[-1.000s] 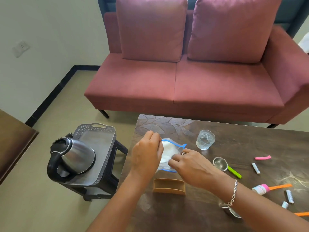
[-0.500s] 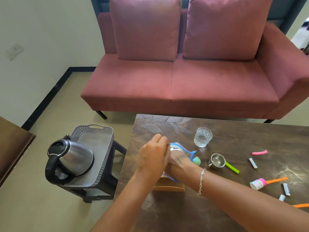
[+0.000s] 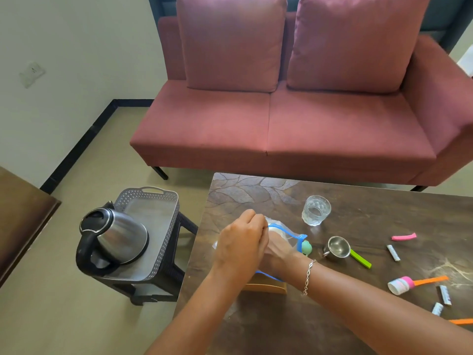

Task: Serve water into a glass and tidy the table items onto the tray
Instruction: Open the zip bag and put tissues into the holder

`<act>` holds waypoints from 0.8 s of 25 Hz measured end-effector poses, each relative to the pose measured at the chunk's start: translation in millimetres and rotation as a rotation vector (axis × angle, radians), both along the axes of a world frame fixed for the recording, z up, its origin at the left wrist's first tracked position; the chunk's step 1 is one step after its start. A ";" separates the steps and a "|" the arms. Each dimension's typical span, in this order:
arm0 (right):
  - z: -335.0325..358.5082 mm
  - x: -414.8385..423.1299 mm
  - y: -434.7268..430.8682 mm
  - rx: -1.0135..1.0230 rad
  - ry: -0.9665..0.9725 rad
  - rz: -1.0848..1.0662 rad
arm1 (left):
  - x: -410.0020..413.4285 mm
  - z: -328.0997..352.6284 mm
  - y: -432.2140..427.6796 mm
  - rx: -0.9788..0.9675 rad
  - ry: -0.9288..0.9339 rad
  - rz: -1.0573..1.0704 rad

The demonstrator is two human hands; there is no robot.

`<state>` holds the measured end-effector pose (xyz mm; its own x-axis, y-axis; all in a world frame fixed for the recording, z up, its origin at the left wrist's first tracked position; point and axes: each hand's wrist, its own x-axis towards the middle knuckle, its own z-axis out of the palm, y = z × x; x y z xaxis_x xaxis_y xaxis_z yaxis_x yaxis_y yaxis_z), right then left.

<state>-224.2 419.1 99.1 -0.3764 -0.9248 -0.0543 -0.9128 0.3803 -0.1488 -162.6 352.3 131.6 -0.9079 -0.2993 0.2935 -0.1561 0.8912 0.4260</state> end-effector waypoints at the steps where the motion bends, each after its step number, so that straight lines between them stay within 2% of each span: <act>1: 0.2 -2.5 0.4 -0.004 0.019 0.040 | -0.2 -1.6 -0.7 -0.027 -0.023 0.007; 2: -1.1 -8.3 2.2 -0.013 0.085 0.067 | -0.7 -3.3 -1.9 -0.047 -0.051 0.012; 5: 14.4 -15.1 7.9 0.165 -0.035 0.164 | -2.3 -9.3 -7.5 -0.051 -0.098 0.024; 10: 21.2 -27.3 25.8 0.300 -0.026 0.158 | -9.7 -7.6 -12.0 0.109 -0.127 0.023; 11: 25.7 -30.4 28.7 0.272 0.016 0.187 | -11.2 -7.2 -12.9 0.112 -0.135 0.028; 14: 39.8 -41.0 45.5 -0.046 0.091 0.216 | -14.3 -6.5 -16.4 0.133 -0.148 0.029; 16: 46.4 -47.7 54.3 -0.204 0.016 0.213 | -15.6 -6.3 -18.9 0.154 -0.169 0.019; 20: 58.7 -61.5 63.4 -0.388 -0.119 0.173 | -19.0 -3.6 -25.4 0.175 -0.186 0.003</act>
<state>-285.7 482.5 157.8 -0.2268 -0.9340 0.2762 -0.9260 0.1189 -0.3584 -181.6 326.9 128.0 -0.9406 -0.3334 0.0647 -0.2486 0.8057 0.5376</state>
